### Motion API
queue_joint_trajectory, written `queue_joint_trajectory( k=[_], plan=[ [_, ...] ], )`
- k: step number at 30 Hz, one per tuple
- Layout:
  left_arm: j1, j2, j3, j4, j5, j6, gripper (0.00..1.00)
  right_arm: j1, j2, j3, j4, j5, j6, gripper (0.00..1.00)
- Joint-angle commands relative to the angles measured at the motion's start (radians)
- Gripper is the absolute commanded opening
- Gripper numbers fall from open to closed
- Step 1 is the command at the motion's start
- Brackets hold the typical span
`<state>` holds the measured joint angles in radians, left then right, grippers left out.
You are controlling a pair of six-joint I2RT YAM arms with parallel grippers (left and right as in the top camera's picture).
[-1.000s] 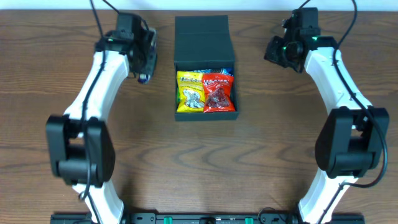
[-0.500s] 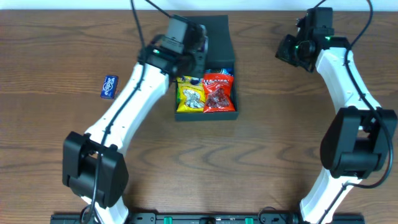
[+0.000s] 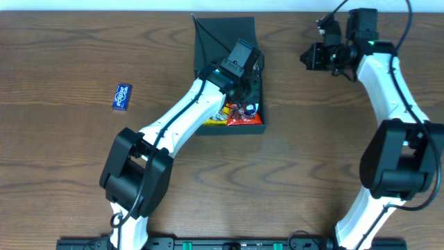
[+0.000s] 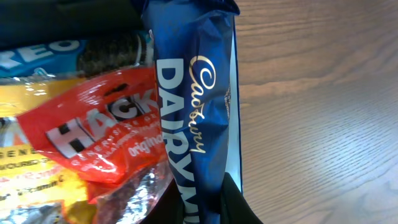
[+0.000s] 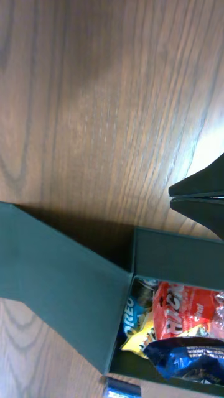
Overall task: Pack container
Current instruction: 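Carry the Dairy Milk bar into the box and release it, then reach left gripper to the blue Eclipse mints tin and grasp it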
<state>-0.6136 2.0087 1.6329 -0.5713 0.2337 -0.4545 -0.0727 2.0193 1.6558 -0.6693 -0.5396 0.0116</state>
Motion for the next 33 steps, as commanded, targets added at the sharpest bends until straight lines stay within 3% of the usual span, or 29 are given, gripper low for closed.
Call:
queue_joint_trajectory(
  k=[1,2,3,4,6,8,15,22,29,33],
  plan=[
    [-0.01,0.012,0.006,0.007,0.004,-0.048,0.07,-0.038,-0.048,0.022,-0.004,-0.064,-0.043,0.01],
    [-0.01,0.012,0.006,0.007,0.004,-0.048,0.18,-0.043,-0.051,0.022,-0.006,-0.064,-0.043,0.01],
    [-0.01,0.012,0.006,0.007,0.004,-0.048,0.38,-0.047,-0.052,0.022,-0.008,-0.064,-0.043,0.01],
    [-0.009,0.012,0.006,0.007,0.004,-0.048,0.46,-0.05,-0.054,0.022,-0.009,-0.064,-0.043,0.01],
    [-0.008,0.012,0.006,0.007,0.004,-0.048,0.47,-0.053,-0.055,0.022,-0.015,-0.064,-0.043,0.01],
    [-0.008,0.011,0.006,0.008,0.004,-0.048,0.56,-0.053,-0.055,0.022,-0.016,-0.064,-0.043,0.02],
    [0.044,-0.038,0.006,0.008,-0.005,-0.005,0.55,-0.053,-0.055,0.022,-0.016,-0.064,-0.043,0.01],
    [0.223,-0.18,0.006,0.0,-0.096,0.188,0.57,-0.053,-0.055,0.022,-0.016,-0.064,-0.042,0.02],
    [0.38,-0.23,0.006,-0.063,-0.333,0.417,0.66,-0.051,-0.055,0.022,-0.016,-0.063,-0.027,0.02],
    [0.455,-0.23,0.006,-0.105,-0.478,0.488,0.67,-0.05,-0.055,0.022,-0.016,-0.063,0.001,0.02]
  ],
)
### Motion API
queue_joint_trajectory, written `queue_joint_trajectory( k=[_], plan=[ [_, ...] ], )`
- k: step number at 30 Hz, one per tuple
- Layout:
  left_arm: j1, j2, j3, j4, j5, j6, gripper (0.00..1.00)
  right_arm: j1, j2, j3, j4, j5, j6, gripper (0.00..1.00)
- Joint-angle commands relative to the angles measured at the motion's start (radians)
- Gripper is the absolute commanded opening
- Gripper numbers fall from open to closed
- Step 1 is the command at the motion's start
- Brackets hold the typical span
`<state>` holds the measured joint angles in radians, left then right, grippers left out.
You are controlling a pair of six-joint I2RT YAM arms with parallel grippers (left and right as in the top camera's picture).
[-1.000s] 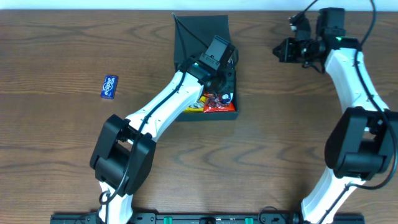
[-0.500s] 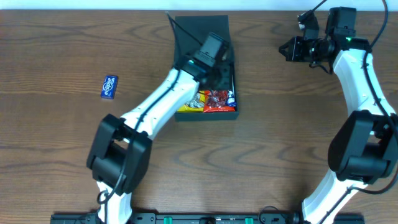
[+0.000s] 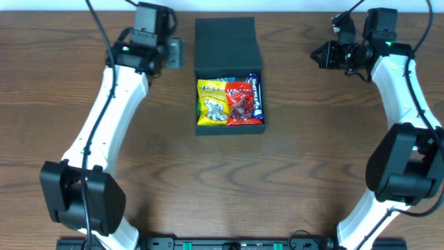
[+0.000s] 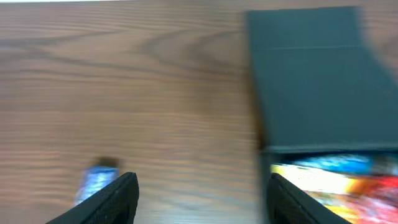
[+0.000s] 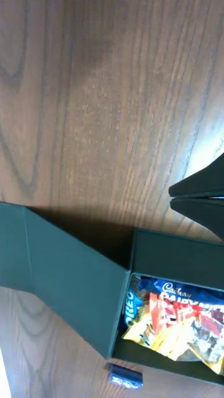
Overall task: Pack container
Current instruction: 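Reach left gripper to the blue Eclipse mints tin and grasp it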
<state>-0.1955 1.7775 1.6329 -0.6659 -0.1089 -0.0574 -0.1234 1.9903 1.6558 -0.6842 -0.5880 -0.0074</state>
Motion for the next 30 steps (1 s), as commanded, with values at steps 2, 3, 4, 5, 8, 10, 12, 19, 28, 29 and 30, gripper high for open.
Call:
queue_joint_trajectory(
  k=[2,3,4,5,8,10,12,19,28,29,30],
  plan=[
    [0.084,0.002,0.003,-0.016,-0.138,0.116,0.66,0.003,-0.026,0.022,-0.001,-0.015,0.03,0.02],
    [0.111,0.003,-0.003,-0.016,-0.137,0.119,0.66,0.007,-0.026,0.022,-0.002,-0.015,0.03,0.02],
    [0.143,0.006,-0.014,-0.016,-0.132,0.121,0.66,0.013,-0.026,0.022,-0.002,-0.015,0.035,0.02],
    [0.166,0.01,-0.023,-0.016,-0.123,0.126,0.66,0.016,-0.026,0.022,-0.003,-0.015,0.037,0.02],
    [0.232,0.038,-0.065,-0.014,-0.066,0.157,0.66,0.034,-0.026,0.022,-0.004,-0.015,0.037,0.03],
    [0.269,0.072,-0.1,-0.009,0.003,0.205,0.66,0.047,-0.026,0.022,-0.004,-0.014,0.037,0.03],
    [0.283,0.106,-0.12,0.002,0.018,0.243,0.65,0.056,-0.026,0.022,-0.004,-0.015,0.037,0.03],
    [0.3,0.249,-0.126,0.031,0.041,0.283,0.7,0.065,-0.026,0.022,-0.008,-0.015,0.056,0.04],
    [0.322,0.357,-0.126,0.045,0.103,0.29,0.7,0.065,-0.026,0.022,-0.008,-0.014,0.063,0.04],
    [0.325,0.366,-0.126,0.047,0.108,0.29,0.68,0.065,-0.026,0.022,-0.008,-0.014,0.063,0.04],
    [0.327,0.372,-0.126,0.048,0.11,0.29,0.66,0.065,-0.026,0.022,-0.008,-0.014,0.063,0.04]
  ],
)
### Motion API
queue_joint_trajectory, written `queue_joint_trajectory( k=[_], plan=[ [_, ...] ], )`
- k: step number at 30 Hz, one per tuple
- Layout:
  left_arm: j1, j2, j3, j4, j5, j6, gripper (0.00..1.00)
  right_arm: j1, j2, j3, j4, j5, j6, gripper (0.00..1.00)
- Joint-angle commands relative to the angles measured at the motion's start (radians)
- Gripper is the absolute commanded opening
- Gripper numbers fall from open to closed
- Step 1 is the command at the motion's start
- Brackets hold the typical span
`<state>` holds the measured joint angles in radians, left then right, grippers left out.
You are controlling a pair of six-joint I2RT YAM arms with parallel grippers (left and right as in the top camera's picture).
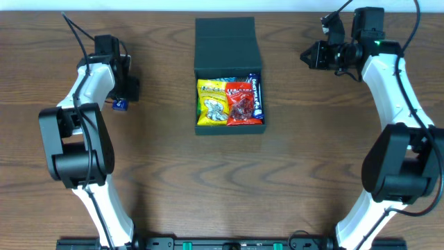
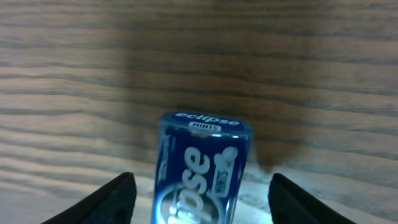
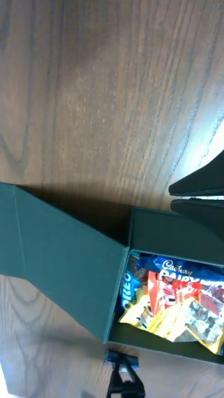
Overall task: Pack container
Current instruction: 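Reach left gripper to the blue Eclipse mints tin and grasp it, then carry the Eclipse tin into the box and release it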
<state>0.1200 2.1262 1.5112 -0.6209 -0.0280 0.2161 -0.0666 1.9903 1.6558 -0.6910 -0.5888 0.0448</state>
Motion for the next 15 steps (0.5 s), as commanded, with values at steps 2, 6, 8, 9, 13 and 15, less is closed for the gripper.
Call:
queue_joint_trajectory(
  k=[2,6,8,9,13,15],
  plan=[
    [0.016,0.037,-0.004,0.003,0.029,0.016,0.62,0.008,-0.026,0.022,-0.002,-0.014,0.011,0.04],
    [0.018,0.045,-0.004,0.004,0.029,0.016,0.48,0.008,-0.026,0.022,-0.001,-0.003,0.03,0.04],
    [0.018,0.045,-0.004,0.005,0.029,0.016,0.33,0.008,-0.026,0.022,0.0,-0.002,0.03,0.04],
    [0.018,0.045,-0.004,0.005,0.029,0.016,0.26,0.008,-0.026,0.022,0.0,-0.002,0.03,0.04],
    [0.016,0.02,0.003,-0.007,0.031,-0.037,0.06,0.008,-0.026,0.022,0.003,0.031,0.06,0.04],
    [0.013,-0.011,0.022,-0.024,0.065,-0.048,0.06,0.008,-0.026,0.022,0.006,0.043,0.067,0.04]
  ],
)
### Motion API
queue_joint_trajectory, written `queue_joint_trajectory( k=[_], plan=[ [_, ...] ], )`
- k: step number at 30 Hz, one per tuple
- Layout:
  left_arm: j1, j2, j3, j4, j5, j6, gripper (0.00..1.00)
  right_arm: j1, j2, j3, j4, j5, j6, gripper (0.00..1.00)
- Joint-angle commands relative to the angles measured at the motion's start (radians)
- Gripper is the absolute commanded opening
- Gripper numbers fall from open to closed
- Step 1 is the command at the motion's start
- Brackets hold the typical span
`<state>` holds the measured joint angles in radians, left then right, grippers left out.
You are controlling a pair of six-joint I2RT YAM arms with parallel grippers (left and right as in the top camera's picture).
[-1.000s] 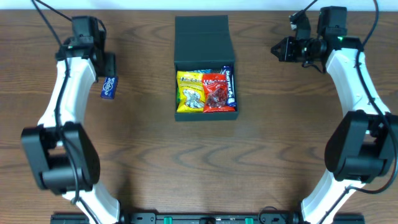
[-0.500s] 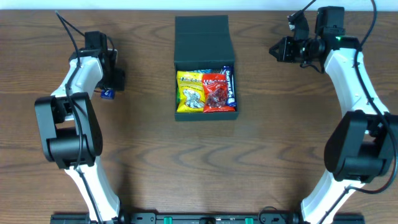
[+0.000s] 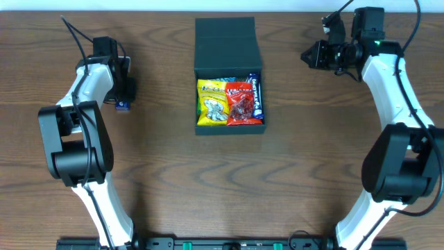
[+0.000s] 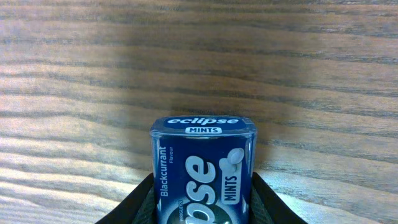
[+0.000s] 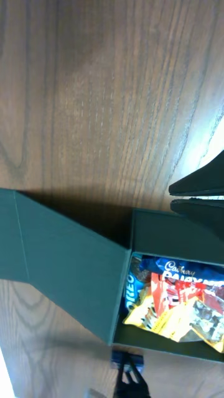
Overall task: Pack container
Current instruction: 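Carry the Eclipse tin into the box and release it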
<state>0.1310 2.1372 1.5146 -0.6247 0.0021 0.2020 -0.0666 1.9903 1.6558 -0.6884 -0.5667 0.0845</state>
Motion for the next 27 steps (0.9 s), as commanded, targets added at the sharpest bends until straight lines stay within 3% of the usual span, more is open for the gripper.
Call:
queue_joint_trajectory(
  k=[1,5,10,27],
  plan=[
    [0.0,-0.035,0.031,-0.031,0.058,-0.034,0.06,0.008,-0.026,0.022,0.006,0.02,0.027,0.04],
    [-0.019,-0.119,0.076,-0.051,0.2,-0.034,0.06,0.008,-0.026,0.022,0.016,0.02,0.027,0.07],
    [-0.105,-0.236,0.088,-0.043,0.254,-0.04,0.06,0.008,-0.026,0.022,0.017,0.021,0.027,0.08],
    [-0.589,-0.233,0.085,0.002,0.257,-0.505,0.06,0.008,-0.026,0.022,0.019,0.021,0.027,0.1]
  ],
)
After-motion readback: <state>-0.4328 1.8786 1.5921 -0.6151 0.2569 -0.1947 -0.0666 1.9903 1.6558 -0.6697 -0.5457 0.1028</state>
